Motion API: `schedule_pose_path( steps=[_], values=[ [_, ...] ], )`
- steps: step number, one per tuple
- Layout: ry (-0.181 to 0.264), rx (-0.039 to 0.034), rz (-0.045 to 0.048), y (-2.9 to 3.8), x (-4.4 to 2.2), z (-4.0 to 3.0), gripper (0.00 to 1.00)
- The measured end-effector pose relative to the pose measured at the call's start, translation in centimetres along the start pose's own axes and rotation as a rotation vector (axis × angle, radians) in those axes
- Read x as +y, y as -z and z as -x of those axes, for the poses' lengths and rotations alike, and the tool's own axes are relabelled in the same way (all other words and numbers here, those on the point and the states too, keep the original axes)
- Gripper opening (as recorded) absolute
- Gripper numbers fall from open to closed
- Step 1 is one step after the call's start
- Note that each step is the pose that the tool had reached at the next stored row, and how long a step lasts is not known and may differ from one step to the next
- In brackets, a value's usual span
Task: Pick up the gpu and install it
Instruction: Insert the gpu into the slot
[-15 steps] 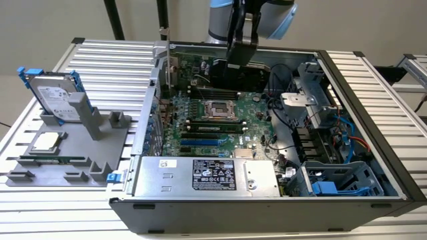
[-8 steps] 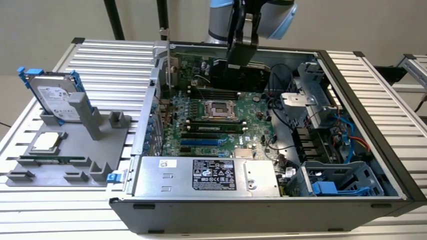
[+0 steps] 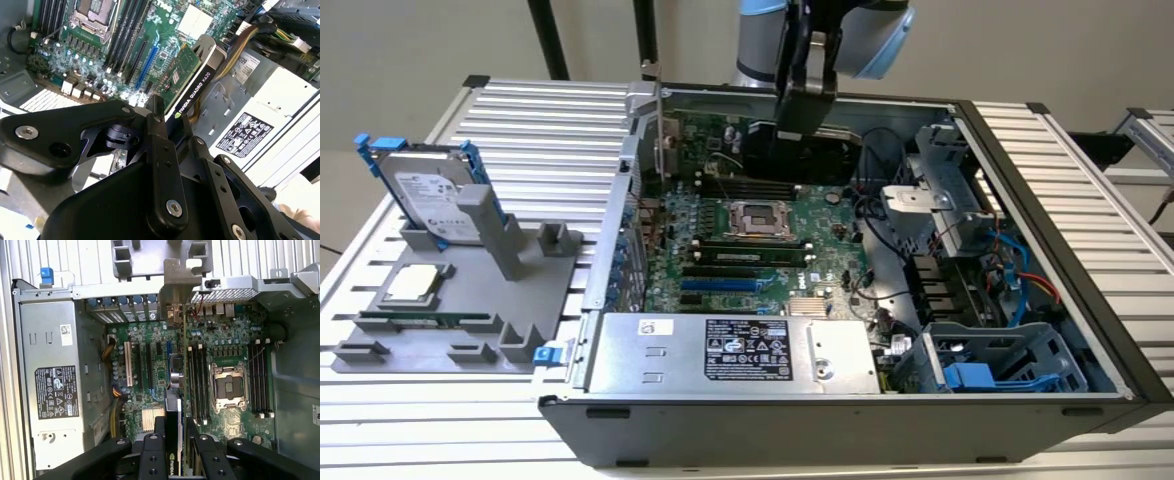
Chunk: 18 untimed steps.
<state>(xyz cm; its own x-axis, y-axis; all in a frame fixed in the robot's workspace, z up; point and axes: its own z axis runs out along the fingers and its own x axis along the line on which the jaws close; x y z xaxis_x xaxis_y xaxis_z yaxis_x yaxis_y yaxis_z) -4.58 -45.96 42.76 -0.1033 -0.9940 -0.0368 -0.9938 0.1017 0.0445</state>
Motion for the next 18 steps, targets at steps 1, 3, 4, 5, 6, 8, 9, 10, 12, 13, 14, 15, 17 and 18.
schedule_pose_path(
  steps=[1,3,4,5,6,8,9,10,12,13,14,15,17,18],
  values=[
    [0.000,-0.0003,-0.0018,-0.04,0.00,0.01,0.00],
    [0.000,-0.0006,-0.0056,-0.11,0.00,0.02,0.00],
    [0.000,-0.0008,-0.0077,-0.15,0.00,0.02,0.00],
    [0.000,-0.0010,-0.0100,-0.19,0.00,0.03,0.00],
    [0.000,-0.0012,-0.0121,-0.23,-0.01,0.03,0.00],
    [0.001,-0.0015,-0.0157,-0.31,-0.01,0.04,0.00],
    [0.001,-0.0017,-0.0171,-0.35,-0.01,0.04,0.00],
    [0.001,-0.0016,-0.0176,-0.37,-0.02,0.05,0.00],
    [0.001,-0.0016,-0.0179,-0.38,-0.01,0.04,0.00],
    [0.001,-0.0018,-0.0179,-0.40,-0.01,0.04,0.00],
    [0.001,-0.0017,-0.0179,-0.40,-0.01,0.04,0.00],
    [0.001,-0.0018,-0.0179,-0.42,-0.01,0.04,0.00],
    [0.001,-0.0015,-0.0183,-0.49,-0.02,0.04,0.00],
    [0.001,-0.0002,-0.0186,-0.53,-0.01,0.04,0.00]
  ],
)
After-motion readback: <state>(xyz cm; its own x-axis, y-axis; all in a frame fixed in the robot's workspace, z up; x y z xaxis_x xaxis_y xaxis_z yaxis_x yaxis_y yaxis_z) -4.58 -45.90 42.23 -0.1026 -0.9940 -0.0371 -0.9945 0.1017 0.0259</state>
